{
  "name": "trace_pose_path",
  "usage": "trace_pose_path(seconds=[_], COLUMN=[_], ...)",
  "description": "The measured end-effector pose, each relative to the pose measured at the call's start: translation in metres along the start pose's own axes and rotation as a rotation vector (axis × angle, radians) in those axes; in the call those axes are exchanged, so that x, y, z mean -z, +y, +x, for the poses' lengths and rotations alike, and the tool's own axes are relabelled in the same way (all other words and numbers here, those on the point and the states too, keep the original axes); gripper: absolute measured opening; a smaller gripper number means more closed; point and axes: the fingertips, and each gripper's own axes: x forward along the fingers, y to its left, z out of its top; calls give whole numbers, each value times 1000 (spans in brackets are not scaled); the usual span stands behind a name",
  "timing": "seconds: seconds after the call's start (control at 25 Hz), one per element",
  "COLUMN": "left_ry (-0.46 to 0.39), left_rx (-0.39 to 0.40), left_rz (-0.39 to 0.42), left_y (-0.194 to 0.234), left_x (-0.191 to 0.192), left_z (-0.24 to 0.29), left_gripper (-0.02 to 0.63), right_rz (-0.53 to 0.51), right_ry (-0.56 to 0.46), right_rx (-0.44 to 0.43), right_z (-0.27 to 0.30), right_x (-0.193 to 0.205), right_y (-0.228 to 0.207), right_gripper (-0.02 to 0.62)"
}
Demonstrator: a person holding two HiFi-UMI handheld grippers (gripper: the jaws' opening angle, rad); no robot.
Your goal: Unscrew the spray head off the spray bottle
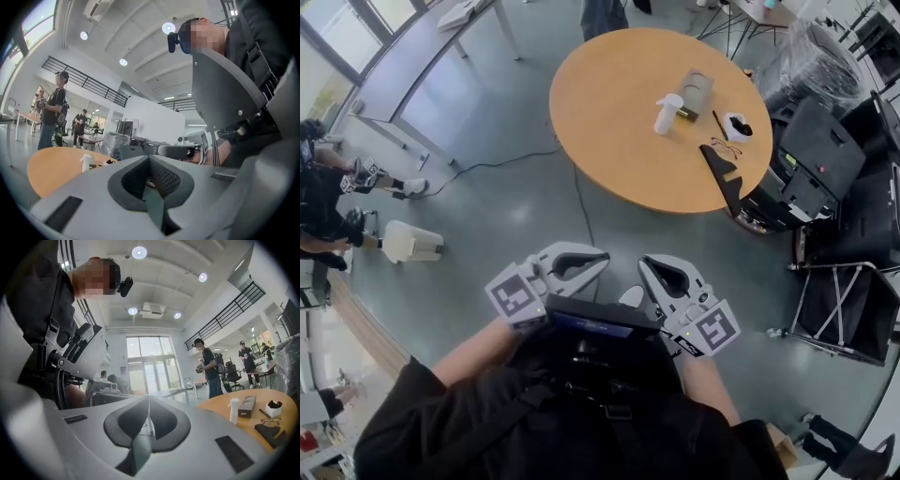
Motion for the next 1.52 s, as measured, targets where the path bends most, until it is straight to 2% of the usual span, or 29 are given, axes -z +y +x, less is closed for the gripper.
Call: trace_pose_path(seconds=[0.28, 0.68, 0.88, 1.04, 1.24, 1.52], left_ry=[4, 35, 39, 47, 45, 56], left_rx=[-56, -110, -88, -61, -28, 32], left_rz=[10, 20, 48, 59, 54, 94], left_y=[14, 21, 36, 60, 114, 202], left_x=[-11, -6, -9, -9, -20, -35], left_z=[84, 156, 166, 163, 146, 114], left_gripper=[2, 2, 2, 9, 2, 2], right_rz=[-4, 6, 18, 15, 16, 7], right_ry=[-4, 5, -1, 20, 23, 35], right_rx=[-69, -125, -133, -100, -45, 33], right_z=[-28, -55, -41, -20, 28, 109], right_x=[-18, -19, -22, -16, -18, -17], right_y=[-71, -130, -147, -161, -175, -195], right_gripper=[15, 15, 15, 15, 15, 15])
